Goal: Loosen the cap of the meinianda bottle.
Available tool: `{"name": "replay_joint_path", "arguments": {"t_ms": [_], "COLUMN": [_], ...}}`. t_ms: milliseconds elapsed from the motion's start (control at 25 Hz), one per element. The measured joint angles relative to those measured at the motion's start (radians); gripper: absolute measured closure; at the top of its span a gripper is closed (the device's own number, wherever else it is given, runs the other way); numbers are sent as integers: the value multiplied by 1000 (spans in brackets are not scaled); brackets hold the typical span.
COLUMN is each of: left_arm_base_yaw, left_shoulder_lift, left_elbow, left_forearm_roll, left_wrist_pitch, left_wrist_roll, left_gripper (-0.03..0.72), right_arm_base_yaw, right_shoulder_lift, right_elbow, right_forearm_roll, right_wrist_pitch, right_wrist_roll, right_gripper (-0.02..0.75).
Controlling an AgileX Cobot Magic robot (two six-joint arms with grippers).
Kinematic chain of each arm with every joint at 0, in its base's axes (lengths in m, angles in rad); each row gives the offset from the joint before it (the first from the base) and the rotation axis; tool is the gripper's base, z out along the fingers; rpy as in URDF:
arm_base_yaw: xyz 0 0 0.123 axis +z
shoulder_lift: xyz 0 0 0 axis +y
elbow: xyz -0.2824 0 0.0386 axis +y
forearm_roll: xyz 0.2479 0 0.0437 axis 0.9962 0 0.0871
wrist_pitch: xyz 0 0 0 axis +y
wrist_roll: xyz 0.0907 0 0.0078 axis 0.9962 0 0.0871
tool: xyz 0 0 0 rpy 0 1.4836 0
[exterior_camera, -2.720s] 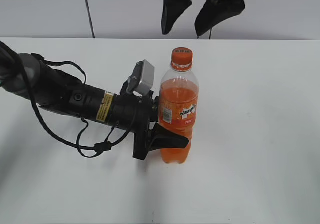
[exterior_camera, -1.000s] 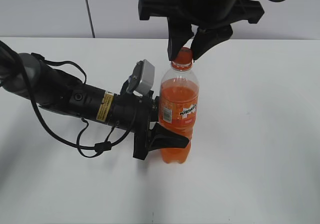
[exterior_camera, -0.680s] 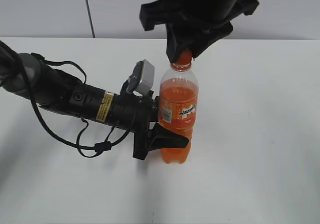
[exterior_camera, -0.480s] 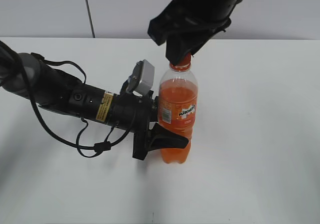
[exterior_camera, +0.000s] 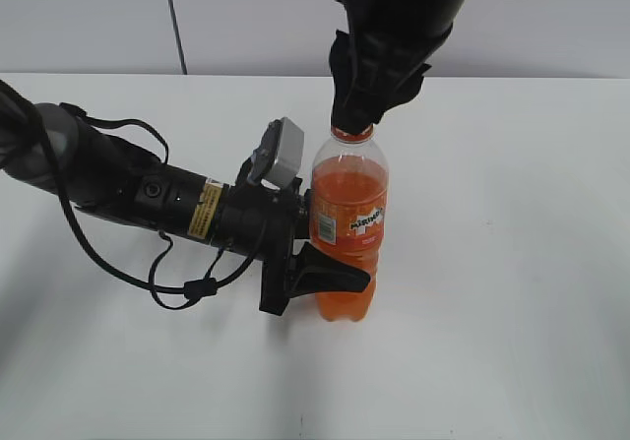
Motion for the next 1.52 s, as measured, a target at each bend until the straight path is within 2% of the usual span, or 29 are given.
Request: {"name": "replay_joint_path", "arguments": {"t_ms": [320, 480, 640, 800, 1160, 1520], "left_arm_base_yaw": [0, 0, 0, 2, -1, -1], "left_shoulder_lift": [0, 0, 0, 0, 0, 0], "left_elbow": [0, 0, 0, 0, -1, -1], "left_forearm_roll": [0, 0, -3, 2, -4, -4], "left_wrist_pitch": [0, 0, 1, -2, 3, 3], "left_wrist_roll": [0, 0, -5, -4, -4, -4], "left_gripper": [289, 289, 289, 289, 289, 289], "right_arm_base_yaw": [0, 0, 0, 0, 1, 1], "right_shoulder_lift": [-1, -1, -2, -3, 0, 0], "right_elbow": [0, 0, -2, -2, 1, -57], "right_forearm_roll": [1, 1, 18, 44, 103, 150], "right_wrist_pitch": [0, -1, -8, -8, -8, -7], "right_wrist_roll": [-390, -531, -671, -768, -772, -515], "right_gripper": [476, 477, 520, 529, 528, 497]}}
